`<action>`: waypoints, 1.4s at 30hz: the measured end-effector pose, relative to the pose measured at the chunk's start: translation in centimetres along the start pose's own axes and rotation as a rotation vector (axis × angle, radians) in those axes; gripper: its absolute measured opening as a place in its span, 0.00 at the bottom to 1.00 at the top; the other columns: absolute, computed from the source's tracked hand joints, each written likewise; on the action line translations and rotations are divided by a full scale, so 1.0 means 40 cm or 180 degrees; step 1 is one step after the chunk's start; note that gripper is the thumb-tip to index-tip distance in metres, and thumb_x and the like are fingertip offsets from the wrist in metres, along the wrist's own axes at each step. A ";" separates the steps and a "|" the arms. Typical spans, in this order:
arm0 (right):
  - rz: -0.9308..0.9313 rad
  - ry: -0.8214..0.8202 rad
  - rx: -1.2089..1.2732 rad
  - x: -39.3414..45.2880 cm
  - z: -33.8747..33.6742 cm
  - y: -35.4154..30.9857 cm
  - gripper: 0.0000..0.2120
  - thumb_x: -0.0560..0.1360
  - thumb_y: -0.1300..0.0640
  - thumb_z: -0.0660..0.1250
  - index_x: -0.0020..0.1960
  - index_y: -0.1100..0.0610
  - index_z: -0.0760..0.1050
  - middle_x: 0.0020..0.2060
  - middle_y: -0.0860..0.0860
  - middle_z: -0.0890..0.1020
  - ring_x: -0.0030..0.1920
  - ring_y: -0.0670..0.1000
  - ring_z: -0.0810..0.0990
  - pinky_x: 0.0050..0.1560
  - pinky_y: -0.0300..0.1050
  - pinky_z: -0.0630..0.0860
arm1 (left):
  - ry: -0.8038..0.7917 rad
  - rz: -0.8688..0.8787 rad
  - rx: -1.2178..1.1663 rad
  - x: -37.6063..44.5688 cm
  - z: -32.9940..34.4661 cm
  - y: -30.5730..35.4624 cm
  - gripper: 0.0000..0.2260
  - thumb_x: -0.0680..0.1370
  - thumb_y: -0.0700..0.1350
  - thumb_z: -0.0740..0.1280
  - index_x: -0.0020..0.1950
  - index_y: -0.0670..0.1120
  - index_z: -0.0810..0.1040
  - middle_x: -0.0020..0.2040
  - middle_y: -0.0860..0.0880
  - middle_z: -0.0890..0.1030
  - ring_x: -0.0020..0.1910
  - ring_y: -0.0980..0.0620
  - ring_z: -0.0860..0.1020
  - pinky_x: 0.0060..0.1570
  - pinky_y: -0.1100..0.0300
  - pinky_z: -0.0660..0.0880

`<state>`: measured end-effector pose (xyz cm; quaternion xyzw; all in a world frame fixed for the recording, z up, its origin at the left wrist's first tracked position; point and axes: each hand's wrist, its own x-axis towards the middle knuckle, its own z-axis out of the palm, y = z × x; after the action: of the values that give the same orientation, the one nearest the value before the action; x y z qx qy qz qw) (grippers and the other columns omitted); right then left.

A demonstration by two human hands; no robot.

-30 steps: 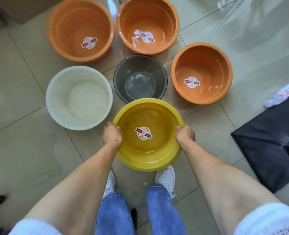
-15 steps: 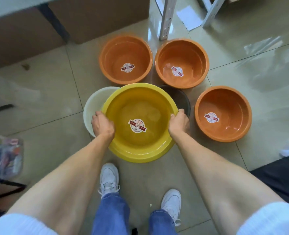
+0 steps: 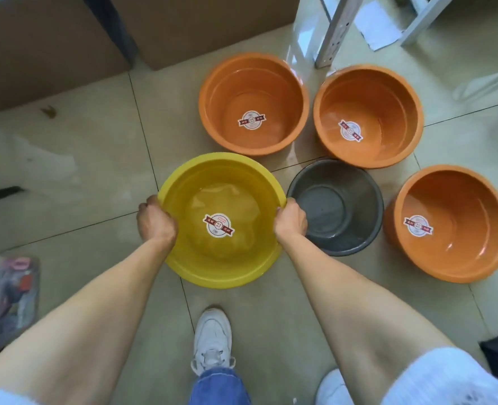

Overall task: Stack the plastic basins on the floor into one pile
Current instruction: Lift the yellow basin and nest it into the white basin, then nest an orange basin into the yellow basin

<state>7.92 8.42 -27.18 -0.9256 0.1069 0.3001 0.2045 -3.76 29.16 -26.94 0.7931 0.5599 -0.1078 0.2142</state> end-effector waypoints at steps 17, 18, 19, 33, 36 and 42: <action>0.0120 0.0212 0.0086 0.016 -0.014 -0.035 0.17 0.81 0.53 0.58 0.66 0.59 0.74 0.61 0.58 0.77 0.62 0.60 0.76 0.60 0.54 0.74 | -0.0667 0.0179 -0.0622 0.022 0.025 0.148 0.18 0.81 0.46 0.56 0.69 0.41 0.71 0.70 0.39 0.69 0.68 0.38 0.71 0.68 0.47 0.67; 0.0200 0.0181 0.0343 0.020 -0.034 -0.046 0.18 0.81 0.52 0.57 0.66 0.59 0.74 0.61 0.58 0.77 0.62 0.59 0.77 0.60 0.53 0.73 | -0.0835 0.0172 -0.0853 0.017 0.019 0.186 0.17 0.82 0.48 0.56 0.68 0.42 0.72 0.70 0.40 0.72 0.67 0.39 0.72 0.68 0.49 0.68; 0.0276 0.0116 0.0677 0.025 -0.053 -0.057 0.18 0.81 0.50 0.57 0.65 0.59 0.75 0.60 0.57 0.79 0.60 0.58 0.77 0.58 0.52 0.73 | -0.1041 0.0112 -0.1150 0.010 0.011 0.223 0.18 0.82 0.50 0.56 0.68 0.43 0.73 0.69 0.42 0.74 0.67 0.40 0.73 0.68 0.50 0.67; 0.0829 -0.0261 0.2506 0.413 -0.077 -0.235 0.30 0.79 0.41 0.57 0.63 0.67 0.73 0.58 0.61 0.80 0.59 0.61 0.79 0.64 0.55 0.73 | -0.0205 -0.0493 -0.1956 0.280 0.124 0.477 0.25 0.81 0.53 0.57 0.70 0.36 0.67 0.71 0.36 0.71 0.69 0.38 0.71 0.67 0.51 0.67; 0.1006 -0.0397 0.2734 0.493 -0.049 -0.245 0.32 0.76 0.39 0.58 0.67 0.64 0.71 0.60 0.61 0.80 0.60 0.62 0.79 0.63 0.58 0.75 | -0.0345 -0.0772 -0.2444 0.349 0.159 0.477 0.24 0.81 0.53 0.57 0.67 0.36 0.72 0.67 0.37 0.75 0.66 0.38 0.75 0.66 0.49 0.71; 0.0822 -0.0372 0.2972 0.540 -0.034 -0.263 0.26 0.79 0.42 0.57 0.70 0.58 0.70 0.59 0.58 0.81 0.59 0.59 0.80 0.63 0.58 0.76 | -0.0616 -0.0919 -0.3518 0.385 0.201 0.475 0.12 0.82 0.51 0.58 0.55 0.47 0.77 0.54 0.43 0.82 0.51 0.45 0.80 0.61 0.46 0.77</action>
<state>29.20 15.60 -35.80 -0.6958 0.3323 0.2945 0.5645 19.92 33.08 -36.22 0.4655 0.6135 0.1005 0.6300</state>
